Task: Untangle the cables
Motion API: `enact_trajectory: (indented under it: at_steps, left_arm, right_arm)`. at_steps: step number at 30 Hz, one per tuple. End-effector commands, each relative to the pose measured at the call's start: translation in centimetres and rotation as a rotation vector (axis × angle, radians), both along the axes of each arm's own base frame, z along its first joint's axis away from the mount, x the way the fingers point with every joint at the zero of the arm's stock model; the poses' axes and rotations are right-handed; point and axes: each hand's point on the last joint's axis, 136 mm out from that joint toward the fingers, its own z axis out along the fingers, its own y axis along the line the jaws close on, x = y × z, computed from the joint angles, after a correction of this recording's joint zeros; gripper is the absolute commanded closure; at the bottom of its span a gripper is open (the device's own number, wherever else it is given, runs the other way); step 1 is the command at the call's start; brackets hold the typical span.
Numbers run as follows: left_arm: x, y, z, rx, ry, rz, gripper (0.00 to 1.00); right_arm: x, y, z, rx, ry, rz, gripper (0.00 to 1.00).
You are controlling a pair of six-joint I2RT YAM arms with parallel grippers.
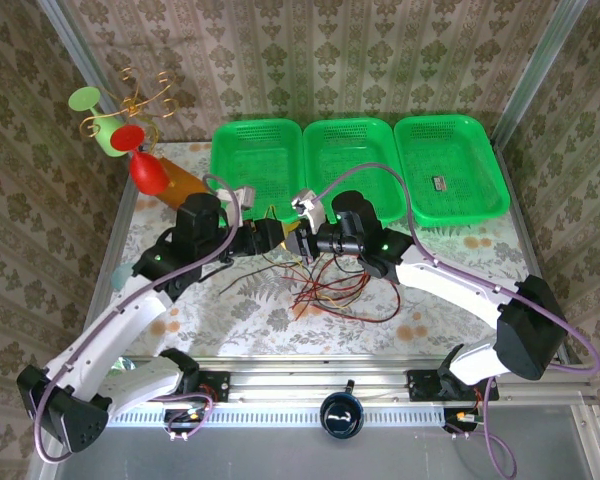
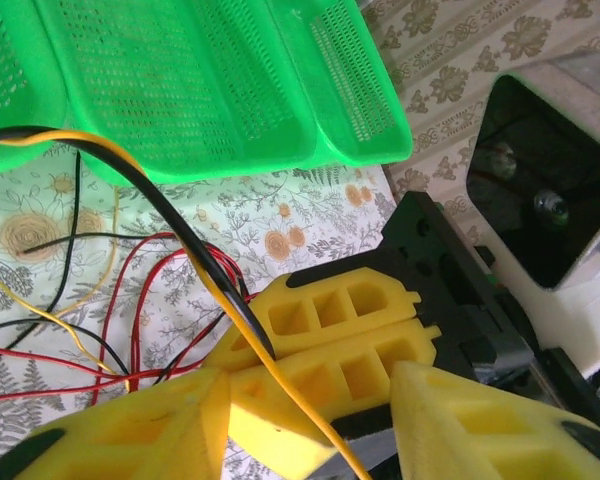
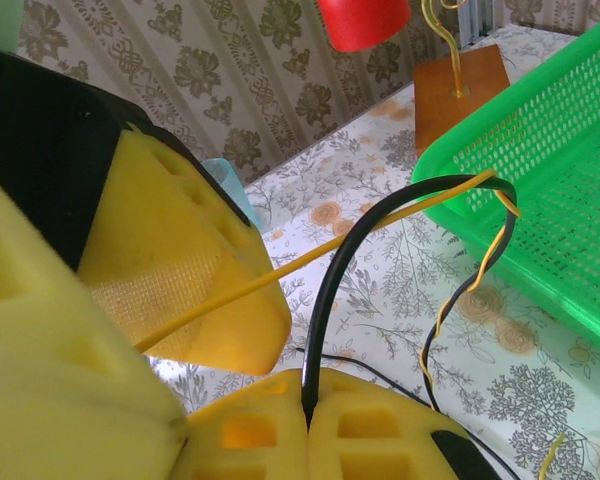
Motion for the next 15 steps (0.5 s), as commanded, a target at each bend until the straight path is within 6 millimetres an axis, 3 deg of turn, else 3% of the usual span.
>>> enact_trajectory:
  at_steps: [1, 4, 11, 12, 15]
  left_arm:
    - [0.0, -0.4, 1.1, -0.017, -0.029, -0.01, 0.66]
    - [0.3, 0.1, 1.0, 0.001, -0.038, 0.018, 0.77]
    - [0.2, 1.0, 1.5, 0.016, -0.06, 0.042, 0.82]
    - [0.2, 1.2, 1.5, 0.022, -0.064, 0.049, 0.82]
    - [0.2, 1.6, 1.3, 0.033, -0.066, 0.062, 0.96]
  right_arm:
    - [0.0, -0.6, 0.4, -0.01, -0.029, -0.017, 1.0]
    - [-0.1, -0.8, 0.4, -0.015, -0.033, -0.02, 1.0]
    - [0.5, -1.6, -0.1, -0.028, -0.03, -0.05, 1.0]
    - [0.3, -2.0, 1.1, -0.005, -0.051, -0.055, 1.0]
    - [0.5, -2.4, 1.4, 0.008, -0.056, -0.067, 1.0]
